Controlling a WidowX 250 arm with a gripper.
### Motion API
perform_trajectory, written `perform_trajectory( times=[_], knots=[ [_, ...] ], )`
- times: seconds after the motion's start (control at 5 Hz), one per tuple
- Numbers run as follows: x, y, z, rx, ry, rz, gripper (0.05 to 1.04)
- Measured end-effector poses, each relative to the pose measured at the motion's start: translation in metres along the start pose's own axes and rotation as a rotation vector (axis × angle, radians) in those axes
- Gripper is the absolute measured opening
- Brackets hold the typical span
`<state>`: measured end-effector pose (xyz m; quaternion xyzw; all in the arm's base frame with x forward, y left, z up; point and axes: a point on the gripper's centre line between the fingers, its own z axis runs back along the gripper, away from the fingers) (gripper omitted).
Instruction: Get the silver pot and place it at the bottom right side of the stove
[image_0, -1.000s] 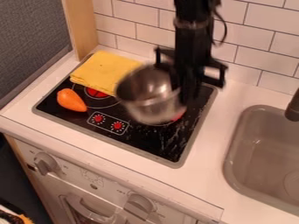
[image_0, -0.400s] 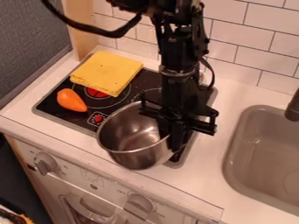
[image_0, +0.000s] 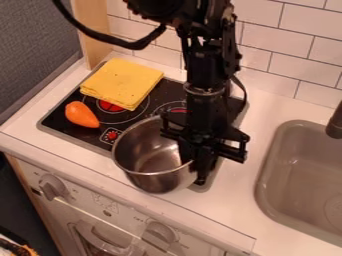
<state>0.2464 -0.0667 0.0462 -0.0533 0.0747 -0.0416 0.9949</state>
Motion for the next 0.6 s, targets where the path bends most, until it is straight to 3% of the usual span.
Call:
perform_trajectory(
  times=[0.4, 0.6],
  knots=[
    [0.006, 0.007, 0.010, 0.033, -0.054, 0.012, 0.899],
    [0.005, 0.008, 0.038, 0.076, -0.157, -0.002, 1.007]
  ],
)
